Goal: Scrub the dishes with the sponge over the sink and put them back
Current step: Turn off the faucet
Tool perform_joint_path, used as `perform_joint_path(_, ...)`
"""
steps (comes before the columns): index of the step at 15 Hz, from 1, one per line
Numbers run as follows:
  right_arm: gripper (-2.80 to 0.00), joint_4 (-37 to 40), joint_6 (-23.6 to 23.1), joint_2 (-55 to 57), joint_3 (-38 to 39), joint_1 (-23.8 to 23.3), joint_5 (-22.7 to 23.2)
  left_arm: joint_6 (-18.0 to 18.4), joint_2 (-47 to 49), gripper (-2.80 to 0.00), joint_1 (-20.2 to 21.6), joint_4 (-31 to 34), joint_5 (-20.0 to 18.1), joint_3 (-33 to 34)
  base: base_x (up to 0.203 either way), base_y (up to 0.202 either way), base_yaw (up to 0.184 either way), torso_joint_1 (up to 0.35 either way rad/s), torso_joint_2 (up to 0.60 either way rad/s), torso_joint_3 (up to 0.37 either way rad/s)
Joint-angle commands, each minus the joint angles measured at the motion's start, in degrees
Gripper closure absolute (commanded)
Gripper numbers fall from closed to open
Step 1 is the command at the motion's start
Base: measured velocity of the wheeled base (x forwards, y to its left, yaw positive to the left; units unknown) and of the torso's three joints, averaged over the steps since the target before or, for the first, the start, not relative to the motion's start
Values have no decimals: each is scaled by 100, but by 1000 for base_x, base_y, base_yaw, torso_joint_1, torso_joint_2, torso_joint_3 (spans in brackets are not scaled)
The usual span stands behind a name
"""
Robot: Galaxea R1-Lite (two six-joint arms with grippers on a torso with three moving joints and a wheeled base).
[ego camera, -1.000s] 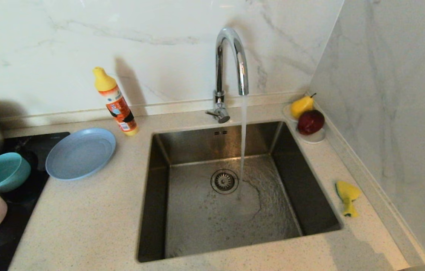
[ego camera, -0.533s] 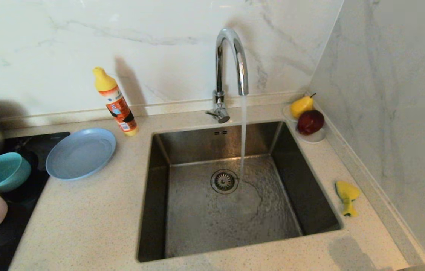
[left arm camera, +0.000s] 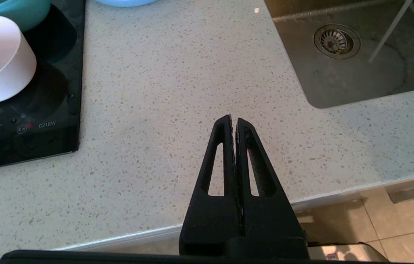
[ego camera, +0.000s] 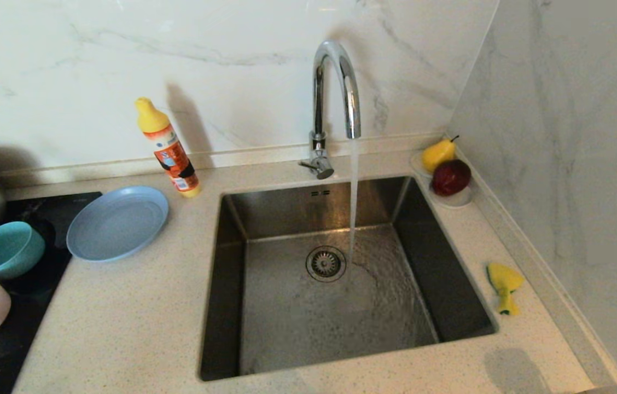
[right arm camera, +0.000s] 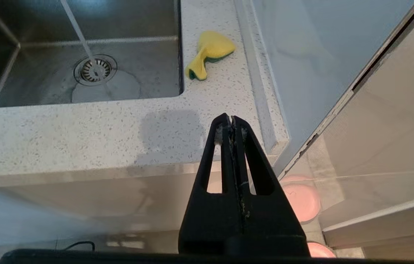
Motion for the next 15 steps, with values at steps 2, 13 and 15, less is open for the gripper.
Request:
perform_joint_path(2,0,4,7,5,0,4,3,-1,1,0,1,6,-2,-1,0,0,0,0,0,0)
perform_joint_path(13,0,4,7,5,0,4,11,-10,6,0,0,6,-2,3,0,0,0,0,0,0)
perform_joint_path(15,0,4,7,5,0,4,11,-10,7,0,2,6,-2,1,0,0,0,0,0,0)
